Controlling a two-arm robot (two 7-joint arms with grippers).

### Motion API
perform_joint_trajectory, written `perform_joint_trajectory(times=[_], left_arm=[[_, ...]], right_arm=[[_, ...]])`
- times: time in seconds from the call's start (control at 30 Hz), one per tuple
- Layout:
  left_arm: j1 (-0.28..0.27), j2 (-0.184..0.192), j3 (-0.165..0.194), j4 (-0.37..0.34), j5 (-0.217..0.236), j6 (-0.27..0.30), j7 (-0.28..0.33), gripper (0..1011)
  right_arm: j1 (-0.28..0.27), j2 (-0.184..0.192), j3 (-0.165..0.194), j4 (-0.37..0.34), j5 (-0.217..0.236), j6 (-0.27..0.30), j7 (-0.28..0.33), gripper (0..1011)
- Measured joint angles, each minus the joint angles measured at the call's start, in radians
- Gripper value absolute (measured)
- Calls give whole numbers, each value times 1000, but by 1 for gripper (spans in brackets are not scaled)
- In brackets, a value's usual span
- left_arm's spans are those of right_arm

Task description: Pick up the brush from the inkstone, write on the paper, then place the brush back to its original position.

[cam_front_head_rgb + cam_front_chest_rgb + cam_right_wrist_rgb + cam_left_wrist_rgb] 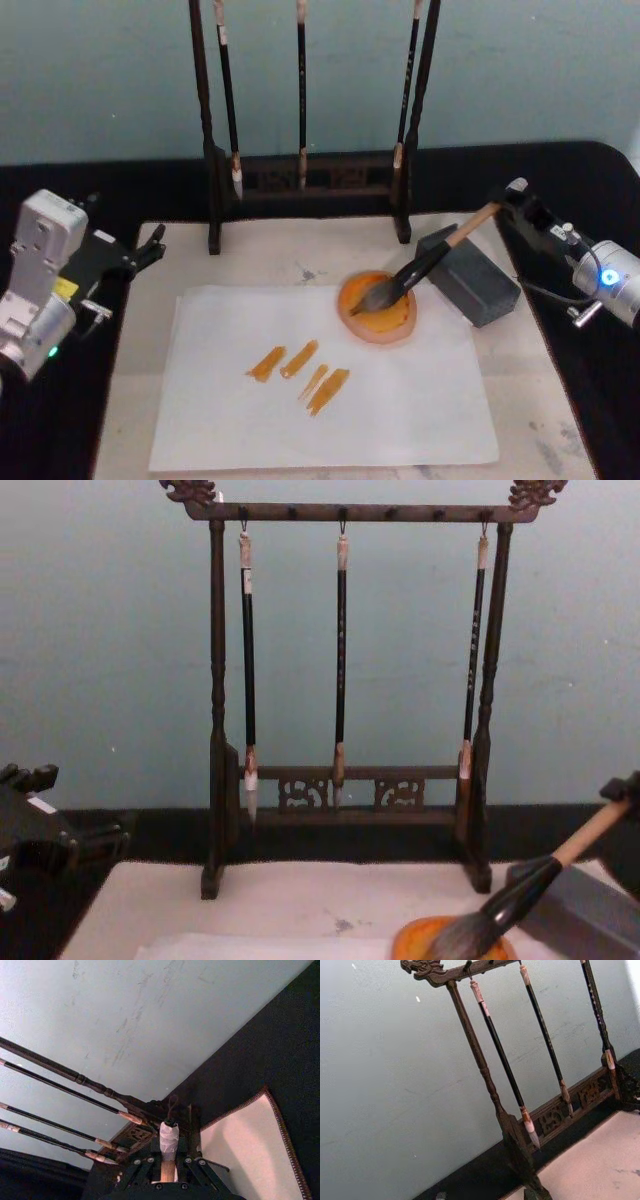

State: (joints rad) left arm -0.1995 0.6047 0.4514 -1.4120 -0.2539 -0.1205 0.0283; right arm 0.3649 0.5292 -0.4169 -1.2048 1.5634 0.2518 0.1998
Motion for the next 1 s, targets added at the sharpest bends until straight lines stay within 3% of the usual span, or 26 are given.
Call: perform_joint_trajectory(times=[1.0], left_arm=[[0,0,0,0,0,0,0,1010]], right_arm=[[27,17,-49,33,90,-6,-9,171]])
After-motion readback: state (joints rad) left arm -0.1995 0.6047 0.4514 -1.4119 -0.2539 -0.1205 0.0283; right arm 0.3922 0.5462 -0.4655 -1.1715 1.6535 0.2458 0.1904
